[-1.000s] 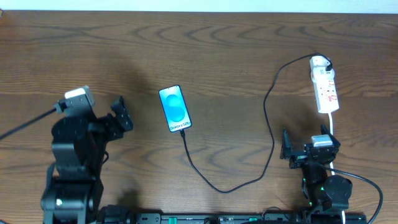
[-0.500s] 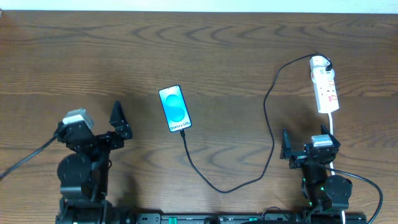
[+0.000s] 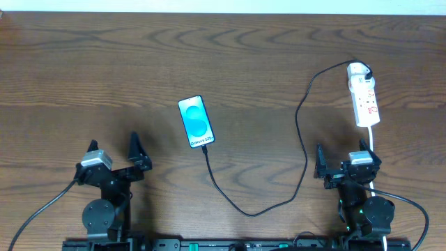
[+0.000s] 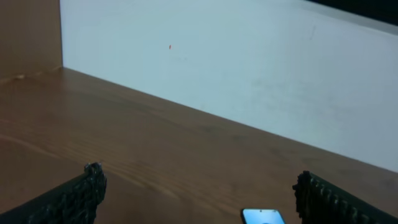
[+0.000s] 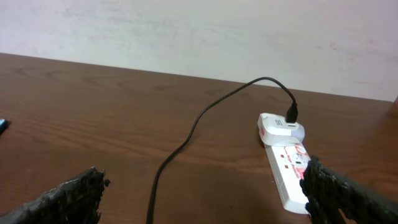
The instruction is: Plug charger to phone and switch on socket
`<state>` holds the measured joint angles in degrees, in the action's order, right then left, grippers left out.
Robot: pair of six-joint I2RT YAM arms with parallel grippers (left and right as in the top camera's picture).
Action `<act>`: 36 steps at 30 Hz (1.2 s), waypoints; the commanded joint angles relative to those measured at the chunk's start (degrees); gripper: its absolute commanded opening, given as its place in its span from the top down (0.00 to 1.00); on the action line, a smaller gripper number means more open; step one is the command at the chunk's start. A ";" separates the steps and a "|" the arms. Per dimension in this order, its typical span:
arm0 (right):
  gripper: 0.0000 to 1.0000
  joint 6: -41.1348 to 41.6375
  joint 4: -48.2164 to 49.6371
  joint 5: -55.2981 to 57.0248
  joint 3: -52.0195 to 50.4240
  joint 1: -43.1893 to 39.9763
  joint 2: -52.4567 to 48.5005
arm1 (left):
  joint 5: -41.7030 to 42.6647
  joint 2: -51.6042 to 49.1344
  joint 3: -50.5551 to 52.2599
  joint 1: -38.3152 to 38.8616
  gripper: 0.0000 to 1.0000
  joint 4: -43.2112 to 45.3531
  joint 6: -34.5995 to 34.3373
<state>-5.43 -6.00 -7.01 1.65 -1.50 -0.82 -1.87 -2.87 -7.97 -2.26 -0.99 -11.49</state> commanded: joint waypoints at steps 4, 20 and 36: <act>0.01 0.66 0.17 0.24 -0.37 0.59 0.52 | -0.61 2.80 4.28 -0.35 0.01 0.83 1.44; 0.01 0.68 0.17 0.24 -0.37 0.59 0.52 | -0.42 2.80 7.74 -0.35 0.01 -3.02 4.17; 0.01 0.66 0.17 0.24 -0.37 0.59 0.52 | -0.33 2.64 7.74 -0.35 0.01 -3.02 4.17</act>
<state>-5.43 -5.98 -7.01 1.63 -1.50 -0.71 -1.67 -0.62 -1.41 -2.26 -1.85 -8.51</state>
